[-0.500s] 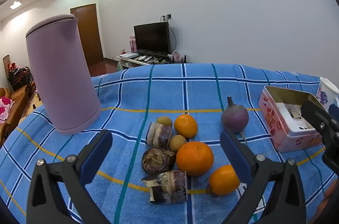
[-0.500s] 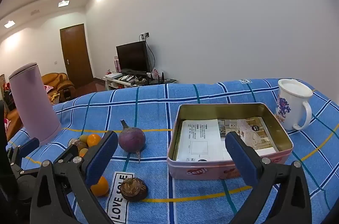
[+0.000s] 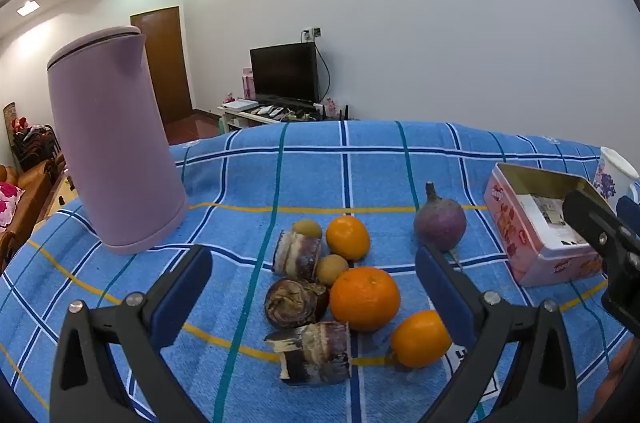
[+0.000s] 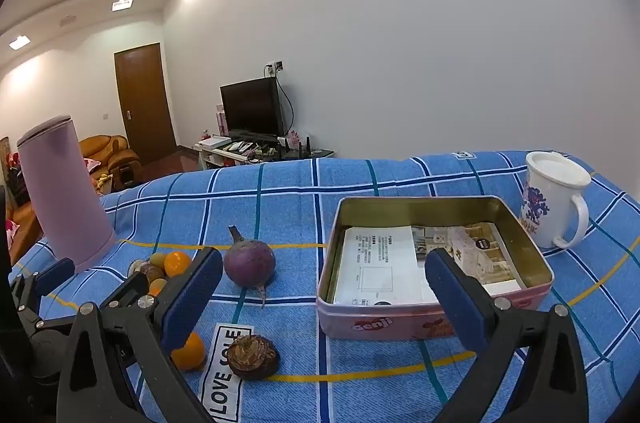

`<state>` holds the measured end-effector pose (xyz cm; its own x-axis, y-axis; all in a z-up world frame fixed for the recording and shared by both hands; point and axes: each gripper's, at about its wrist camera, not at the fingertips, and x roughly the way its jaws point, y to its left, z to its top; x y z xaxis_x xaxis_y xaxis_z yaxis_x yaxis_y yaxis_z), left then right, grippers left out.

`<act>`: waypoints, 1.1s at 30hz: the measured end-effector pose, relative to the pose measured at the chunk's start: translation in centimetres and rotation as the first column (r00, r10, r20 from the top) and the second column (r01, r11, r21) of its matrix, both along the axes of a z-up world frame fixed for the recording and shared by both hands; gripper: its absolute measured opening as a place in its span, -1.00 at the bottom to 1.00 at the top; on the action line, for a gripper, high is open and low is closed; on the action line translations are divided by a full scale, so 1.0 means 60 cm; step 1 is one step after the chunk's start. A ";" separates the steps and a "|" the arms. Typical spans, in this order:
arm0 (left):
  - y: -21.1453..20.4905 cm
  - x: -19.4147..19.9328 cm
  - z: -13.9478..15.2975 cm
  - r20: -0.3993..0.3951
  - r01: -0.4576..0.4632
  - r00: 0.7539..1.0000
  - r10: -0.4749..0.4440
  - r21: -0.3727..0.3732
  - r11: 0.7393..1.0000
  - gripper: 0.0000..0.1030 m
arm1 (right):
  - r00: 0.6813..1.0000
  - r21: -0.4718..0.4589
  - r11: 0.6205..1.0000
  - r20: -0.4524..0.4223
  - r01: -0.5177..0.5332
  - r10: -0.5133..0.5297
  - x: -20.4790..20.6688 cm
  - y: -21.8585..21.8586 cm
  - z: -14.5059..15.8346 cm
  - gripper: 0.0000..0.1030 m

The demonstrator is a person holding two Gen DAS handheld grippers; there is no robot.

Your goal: Organize fruits

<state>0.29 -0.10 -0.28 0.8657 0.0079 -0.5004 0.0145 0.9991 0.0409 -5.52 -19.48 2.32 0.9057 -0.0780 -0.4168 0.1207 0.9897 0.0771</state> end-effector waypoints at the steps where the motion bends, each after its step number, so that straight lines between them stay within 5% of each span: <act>1: -0.001 0.001 0.000 -0.001 -0.001 1.000 0.001 0.000 1.000 1.00 | 1.000 -0.002 1.000 0.000 0.000 0.000 0.000 0.001 0.000 0.98; 33: 0.000 -0.003 0.002 -0.017 0.010 1.000 -0.011 -0.004 1.000 1.00 | 1.000 -0.012 1.000 -0.011 0.000 0.000 0.003 0.001 0.001 0.98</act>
